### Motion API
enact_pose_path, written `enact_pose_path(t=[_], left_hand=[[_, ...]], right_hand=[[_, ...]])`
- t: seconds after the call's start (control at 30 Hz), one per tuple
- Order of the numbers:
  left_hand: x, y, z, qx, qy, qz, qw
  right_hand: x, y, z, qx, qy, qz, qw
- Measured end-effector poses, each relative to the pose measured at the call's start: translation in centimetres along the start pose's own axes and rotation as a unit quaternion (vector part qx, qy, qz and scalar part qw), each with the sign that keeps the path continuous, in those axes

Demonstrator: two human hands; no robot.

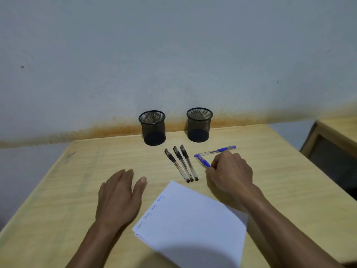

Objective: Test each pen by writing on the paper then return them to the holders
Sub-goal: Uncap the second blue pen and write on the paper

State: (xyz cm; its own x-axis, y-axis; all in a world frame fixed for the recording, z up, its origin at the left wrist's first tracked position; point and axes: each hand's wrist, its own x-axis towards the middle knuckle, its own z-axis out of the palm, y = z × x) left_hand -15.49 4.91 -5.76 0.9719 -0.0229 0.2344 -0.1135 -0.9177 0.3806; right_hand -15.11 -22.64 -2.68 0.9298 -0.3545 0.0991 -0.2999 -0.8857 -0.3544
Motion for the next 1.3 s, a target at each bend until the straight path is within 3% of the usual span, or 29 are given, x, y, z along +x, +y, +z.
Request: enact_pose_path(t=[0.37,0.6,0.83,1.03,1.13,1.2,1.3], left_hand=[[-0.1,-0.5,1.2,0.043,-0.015,-0.008,0.999],[0.0,-0.8,1.5,0.060,-0.013,-0.005,0.998],[-0.3,-0.4,1.3,0.066,-0.002,-0.010,0.998],[-0.1,-0.7,1.4,0.068,-0.002,-0.005,0.998],[-0.3,-0.1,1.1,0.054,-0.006,-0.019,0.998],[-0.3,-0.1,1.2,0.043,-0.009,-0.026,0.999],[-0.2,0.3,0.5,-0.022,0.004,-0.039,0.999]], right_hand=[[1.9,-0.7,1.4,-0.045,0.033,0.035,0.998],[3.8,1.0,-0.2,0.002,0.106,-0.008,0.994],[7.9,3.0,0.3,-0.095,0.037,-0.075,0.992],[7.6,3.5,0.4,-0.086,0.056,-0.092,0.990],[5.8,3.0,-0.7,0.075,0.084,-0.079,0.990],[3.9,2.2,-1.9,0.243,0.077,-0.072,0.964],[0.1,0.4,-3.1,0.399,0.049,-0.091,0.911]])
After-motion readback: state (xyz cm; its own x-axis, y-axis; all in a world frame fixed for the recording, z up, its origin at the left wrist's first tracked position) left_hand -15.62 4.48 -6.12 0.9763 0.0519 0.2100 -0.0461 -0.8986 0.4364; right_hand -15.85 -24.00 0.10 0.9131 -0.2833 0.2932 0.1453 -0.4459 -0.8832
